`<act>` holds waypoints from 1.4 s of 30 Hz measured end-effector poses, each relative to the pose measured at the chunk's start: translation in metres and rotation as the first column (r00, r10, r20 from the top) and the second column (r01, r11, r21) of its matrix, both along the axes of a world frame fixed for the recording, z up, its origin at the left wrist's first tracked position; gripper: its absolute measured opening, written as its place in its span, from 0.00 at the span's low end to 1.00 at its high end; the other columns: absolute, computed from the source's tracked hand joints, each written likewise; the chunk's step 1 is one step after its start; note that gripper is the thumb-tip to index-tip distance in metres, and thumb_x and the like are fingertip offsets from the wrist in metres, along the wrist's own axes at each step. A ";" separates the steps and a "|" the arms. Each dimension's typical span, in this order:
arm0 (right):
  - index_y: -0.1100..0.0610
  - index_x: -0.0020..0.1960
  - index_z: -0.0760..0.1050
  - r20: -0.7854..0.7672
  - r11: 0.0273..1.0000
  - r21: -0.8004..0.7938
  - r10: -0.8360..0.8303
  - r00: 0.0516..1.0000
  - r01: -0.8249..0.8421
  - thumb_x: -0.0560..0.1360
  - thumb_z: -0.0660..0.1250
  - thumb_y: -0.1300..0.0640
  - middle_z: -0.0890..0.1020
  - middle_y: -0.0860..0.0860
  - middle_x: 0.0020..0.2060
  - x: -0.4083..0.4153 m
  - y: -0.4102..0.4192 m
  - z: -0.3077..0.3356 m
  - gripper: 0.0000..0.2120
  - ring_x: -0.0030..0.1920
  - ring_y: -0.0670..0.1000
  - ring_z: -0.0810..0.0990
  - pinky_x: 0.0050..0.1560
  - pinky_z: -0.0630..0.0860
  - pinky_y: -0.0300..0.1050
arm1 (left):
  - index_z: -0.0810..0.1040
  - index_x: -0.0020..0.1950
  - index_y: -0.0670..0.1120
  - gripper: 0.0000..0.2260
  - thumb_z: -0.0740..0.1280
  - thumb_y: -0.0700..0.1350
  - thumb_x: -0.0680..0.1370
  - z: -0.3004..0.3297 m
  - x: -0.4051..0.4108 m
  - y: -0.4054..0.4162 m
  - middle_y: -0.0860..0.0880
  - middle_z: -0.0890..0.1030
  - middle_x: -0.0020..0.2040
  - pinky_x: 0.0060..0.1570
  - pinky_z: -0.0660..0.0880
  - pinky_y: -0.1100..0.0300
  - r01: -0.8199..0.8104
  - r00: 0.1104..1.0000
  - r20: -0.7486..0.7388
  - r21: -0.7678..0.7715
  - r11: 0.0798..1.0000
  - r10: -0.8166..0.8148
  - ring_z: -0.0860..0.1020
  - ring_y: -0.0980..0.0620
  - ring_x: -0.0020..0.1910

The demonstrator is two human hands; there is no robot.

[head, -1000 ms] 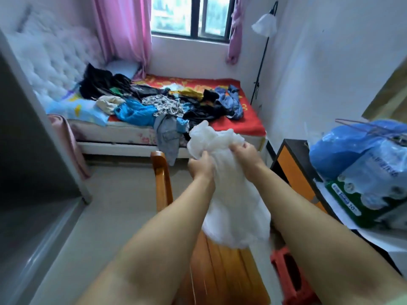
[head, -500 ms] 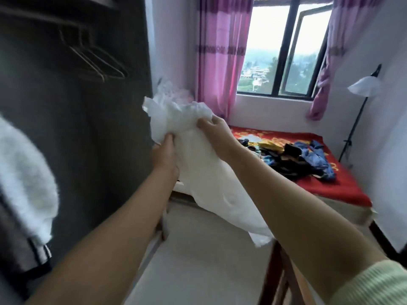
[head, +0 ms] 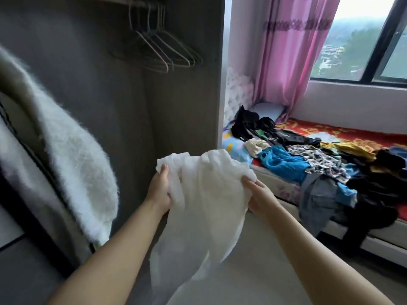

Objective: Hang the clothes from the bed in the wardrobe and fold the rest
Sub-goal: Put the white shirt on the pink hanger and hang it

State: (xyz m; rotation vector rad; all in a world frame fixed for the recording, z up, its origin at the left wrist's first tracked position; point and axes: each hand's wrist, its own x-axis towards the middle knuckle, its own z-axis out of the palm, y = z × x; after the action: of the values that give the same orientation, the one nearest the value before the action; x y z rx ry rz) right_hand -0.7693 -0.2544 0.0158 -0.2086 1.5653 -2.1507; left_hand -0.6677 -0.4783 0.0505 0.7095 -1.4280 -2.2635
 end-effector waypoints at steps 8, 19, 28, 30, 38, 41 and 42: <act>0.53 0.62 0.74 0.159 0.992 0.065 0.094 0.983 -0.105 0.80 0.60 0.52 0.85 0.52 0.48 -0.126 0.016 -0.032 0.13 0.47 0.52 0.85 0.44 0.78 0.49 | 0.79 0.56 0.44 0.18 0.54 0.53 0.83 0.006 -0.105 -0.027 0.44 0.85 0.46 0.41 0.78 0.56 0.019 0.996 -0.091 0.000 1.000 -0.019 0.84 0.50 0.45; 0.57 0.56 0.80 0.040 0.922 0.341 0.183 0.982 -0.186 0.79 0.63 0.54 0.85 0.55 0.48 -0.283 -0.023 -0.019 0.11 0.45 0.53 0.83 0.43 0.78 0.47 | 0.78 0.58 0.46 0.14 0.58 0.51 0.81 0.032 -0.224 -0.044 0.49 0.81 0.51 0.50 0.77 0.62 -0.016 0.951 -0.305 0.138 0.990 0.058 0.81 0.54 0.50; 0.55 0.58 0.77 -0.041 0.912 0.296 0.309 0.950 -0.284 0.81 0.58 0.52 0.81 0.53 0.54 -0.296 -0.085 0.006 0.12 0.48 0.51 0.80 0.43 0.76 0.43 | 0.75 0.65 0.47 0.18 0.55 0.54 0.82 0.091 -0.260 -0.047 0.43 0.80 0.57 0.61 0.73 0.46 0.202 0.914 -0.376 0.098 0.974 -0.152 0.79 0.44 0.57; 0.55 0.60 0.75 -0.047 0.930 0.217 0.314 0.948 -0.297 0.82 0.57 0.50 0.80 0.55 0.56 -0.294 -0.097 0.020 0.14 0.50 0.54 0.80 0.47 0.77 0.46 | 0.72 0.68 0.45 0.19 0.54 0.54 0.83 0.110 -0.271 -0.041 0.42 0.79 0.57 0.64 0.70 0.46 0.252 0.890 -0.428 0.170 0.953 -0.159 0.76 0.44 0.59; 0.55 0.50 0.75 -0.443 0.710 0.666 0.624 0.644 -0.229 0.80 0.63 0.58 0.78 0.49 0.46 -0.255 -0.157 0.066 0.03 0.48 0.46 0.77 0.46 0.71 0.33 | 0.67 0.47 0.48 0.10 0.68 0.47 0.74 0.173 -0.299 -0.017 0.51 0.64 0.43 0.57 0.61 0.64 0.515 0.772 -0.468 0.064 0.855 -0.430 0.66 0.57 0.44; 0.52 0.40 0.70 -0.390 0.906 0.370 0.353 0.850 -0.207 0.80 0.59 0.64 0.73 0.48 0.37 -0.254 -0.162 0.087 0.12 0.39 0.44 0.72 0.36 0.72 0.33 | 0.70 0.61 0.45 0.14 0.56 0.51 0.81 0.157 -0.300 -0.041 0.44 0.74 0.49 0.54 0.70 0.56 0.451 0.818 -0.404 0.010 0.892 -0.409 0.73 0.49 0.50; 0.54 0.42 0.71 -0.322 0.948 0.243 0.277 0.905 -0.204 0.80 0.59 0.64 0.75 0.49 0.37 -0.257 -0.160 0.095 0.10 0.38 0.46 0.74 0.35 0.74 0.34 | 0.69 0.66 0.44 0.18 0.56 0.53 0.81 0.143 -0.297 -0.056 0.42 0.76 0.53 0.56 0.73 0.52 0.414 0.846 -0.367 -0.005 0.910 -0.387 0.76 0.46 0.52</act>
State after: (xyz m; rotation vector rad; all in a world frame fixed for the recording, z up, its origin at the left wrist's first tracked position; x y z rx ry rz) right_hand -1.0267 -0.4144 0.1107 -0.7172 1.8335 -1.8139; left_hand -0.9643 -0.5347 0.1933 -0.0121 -1.4105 -2.5957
